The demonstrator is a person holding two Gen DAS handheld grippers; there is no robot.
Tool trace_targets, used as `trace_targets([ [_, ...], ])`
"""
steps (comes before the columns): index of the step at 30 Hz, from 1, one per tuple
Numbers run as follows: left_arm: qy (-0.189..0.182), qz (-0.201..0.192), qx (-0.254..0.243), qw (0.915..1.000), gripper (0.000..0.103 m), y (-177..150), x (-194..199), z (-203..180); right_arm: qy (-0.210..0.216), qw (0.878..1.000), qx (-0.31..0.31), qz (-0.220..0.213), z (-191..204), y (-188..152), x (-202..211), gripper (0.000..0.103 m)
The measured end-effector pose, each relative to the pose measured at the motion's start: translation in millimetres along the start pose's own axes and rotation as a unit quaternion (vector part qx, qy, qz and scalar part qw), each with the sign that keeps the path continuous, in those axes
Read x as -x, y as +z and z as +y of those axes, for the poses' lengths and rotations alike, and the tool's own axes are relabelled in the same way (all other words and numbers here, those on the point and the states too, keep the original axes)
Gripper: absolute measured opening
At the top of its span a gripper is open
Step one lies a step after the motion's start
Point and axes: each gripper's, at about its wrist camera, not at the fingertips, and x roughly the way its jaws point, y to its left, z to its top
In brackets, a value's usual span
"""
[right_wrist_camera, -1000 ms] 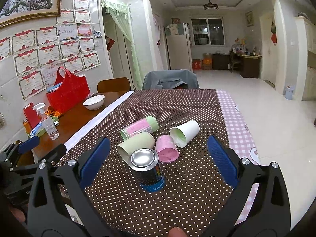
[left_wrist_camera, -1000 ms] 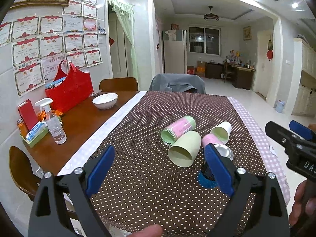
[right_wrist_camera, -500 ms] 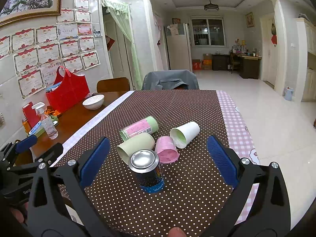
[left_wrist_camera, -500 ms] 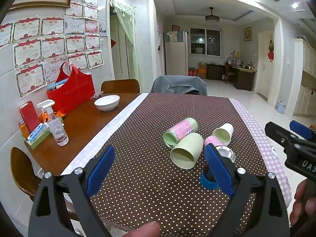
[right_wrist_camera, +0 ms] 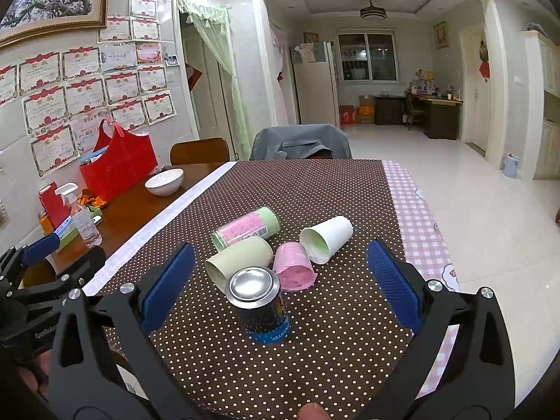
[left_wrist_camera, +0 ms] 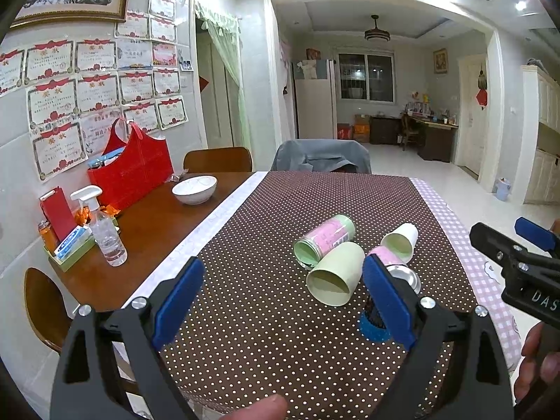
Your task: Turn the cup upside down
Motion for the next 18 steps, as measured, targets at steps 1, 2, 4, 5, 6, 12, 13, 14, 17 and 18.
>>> trace_targets([
  [1, 0.0, -0.001, 0.0, 1.0, 0.091, 0.5, 0.2, 0.0, 0.0, 1.0, 0.0, 0.0, 0.1, -0.2, 0.4, 0.097],
  [2, 0.0, 0.0, 0.0, 1.0, 0.091, 1.1, 0.1, -0.1, 0.0, 1.0, -0.001, 0.0, -0.3, -0.3, 0.0, 0.097],
  [4, -0.001, 0.0, 0.001, 1.0, 0.091, 1.3, -0.2, -0.2, 0.0, 1.0, -0.001, 0.0, -1.1, -0.5, -0.7, 0.097],
  [5, -0.002, 0.001, 0.001, 1.0, 0.091, 1.1, -0.6, -0.4, 0.0, 1.0, -0.001, 0.001, -0.4, -0.3, -0.2, 0.097],
  [6, -0.003, 0.002, 0.001, 1.0, 0.091, 1.1, -1.0, -0.6, 0.0, 1.0, -0.001, 0.002, -1.2, -0.4, -1.2, 0.097],
  [12, -0.003, -0.002, 0.005, 1.0, 0.091, 1.6, -2.1, -0.6, 0.0, 1.0, -0.005, 0.006, -1.6, -2.2, -3.4, 0.097],
  [13, -0.002, -0.002, 0.005, 1.0, 0.091, 1.7, -2.7, -0.8, 0.0, 1.0, -0.005, 0.006, -1.5, -2.4, -3.7, 0.097],
  [14, -0.002, -0.002, 0.004, 1.0, 0.091, 1.8, -3.1, -1.2, 0.001, 1.0, -0.005, 0.007, -1.4, -2.6, -3.9, 0.097],
  [17, -0.002, 0.001, 0.005, 1.0, 0.091, 1.6, -5.1, -1.1, 0.0, 1.0, -0.006, 0.007, -1.1, -3.0, -3.6, 0.097],
  [18, -0.001, 0.003, 0.005, 1.0, 0.091, 1.4, -5.8, -1.1, 0.001, 1.0, -0.006, 0.007, -1.2, -3.0, -3.6, 0.097],
])
